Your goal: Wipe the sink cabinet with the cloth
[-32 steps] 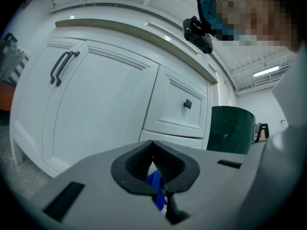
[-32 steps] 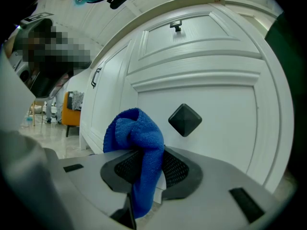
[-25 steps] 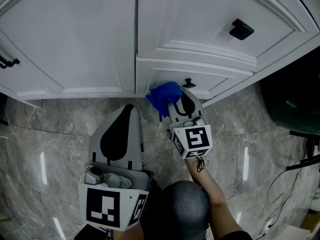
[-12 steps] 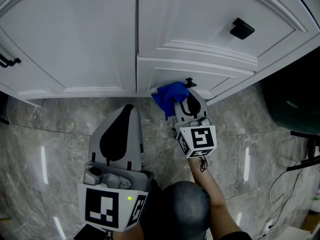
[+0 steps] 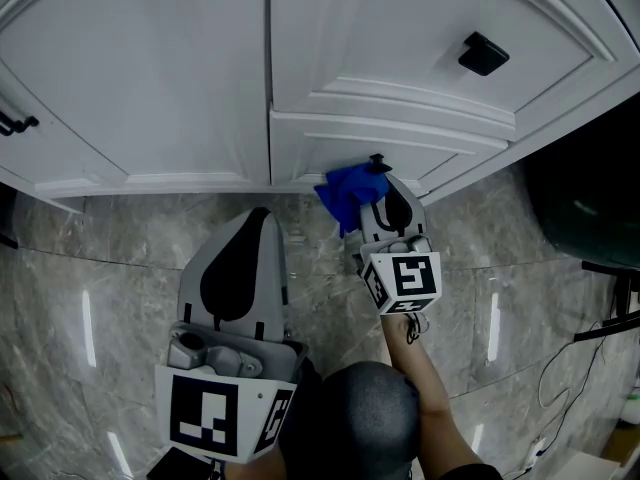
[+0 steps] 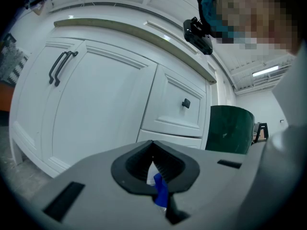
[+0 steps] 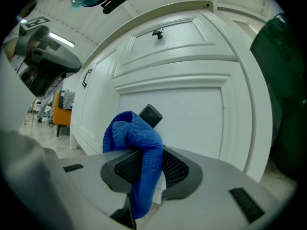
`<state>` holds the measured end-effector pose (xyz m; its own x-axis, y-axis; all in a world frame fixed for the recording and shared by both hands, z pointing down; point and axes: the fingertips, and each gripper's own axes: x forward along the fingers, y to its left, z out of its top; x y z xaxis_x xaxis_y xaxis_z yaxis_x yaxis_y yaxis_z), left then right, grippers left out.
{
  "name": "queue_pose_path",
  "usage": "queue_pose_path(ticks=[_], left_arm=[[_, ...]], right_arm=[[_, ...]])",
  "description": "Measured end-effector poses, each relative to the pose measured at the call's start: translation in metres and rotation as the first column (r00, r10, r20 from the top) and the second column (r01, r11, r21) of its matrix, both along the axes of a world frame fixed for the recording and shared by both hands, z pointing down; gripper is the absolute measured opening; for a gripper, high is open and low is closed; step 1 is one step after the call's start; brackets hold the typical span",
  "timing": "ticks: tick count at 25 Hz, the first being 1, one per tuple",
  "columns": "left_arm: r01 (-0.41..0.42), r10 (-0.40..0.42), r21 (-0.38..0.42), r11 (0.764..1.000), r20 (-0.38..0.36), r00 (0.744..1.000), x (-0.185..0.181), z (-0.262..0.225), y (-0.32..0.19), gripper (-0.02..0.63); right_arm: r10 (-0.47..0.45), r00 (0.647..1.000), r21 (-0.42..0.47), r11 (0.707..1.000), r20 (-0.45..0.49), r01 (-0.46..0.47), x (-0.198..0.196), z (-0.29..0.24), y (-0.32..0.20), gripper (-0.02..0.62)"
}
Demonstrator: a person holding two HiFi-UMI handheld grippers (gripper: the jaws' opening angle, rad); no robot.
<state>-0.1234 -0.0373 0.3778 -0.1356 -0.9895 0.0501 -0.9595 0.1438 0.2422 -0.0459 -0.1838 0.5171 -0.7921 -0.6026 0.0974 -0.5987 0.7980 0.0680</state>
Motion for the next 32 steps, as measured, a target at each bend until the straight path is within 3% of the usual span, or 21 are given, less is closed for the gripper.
queue_pose_path(ticks=[24,32], left_arm=[[-0.014,0.014,-0.011,1.0,0.01,1.0,0.008,0.0,-0.004,0.0],[-0.01,0.01,-0.015,1.0,0.02,1.0,0.008,0.0,-0.003,0.0]], right_arm=[[0.159,0.987,-0.042,0.987,0.035,-0.157,0.057,0.003,-0.034,0.115],[0.19,0.982,-0.013,0.982,0.008,-0.19,0.068,0.003,-0.039,0.115]])
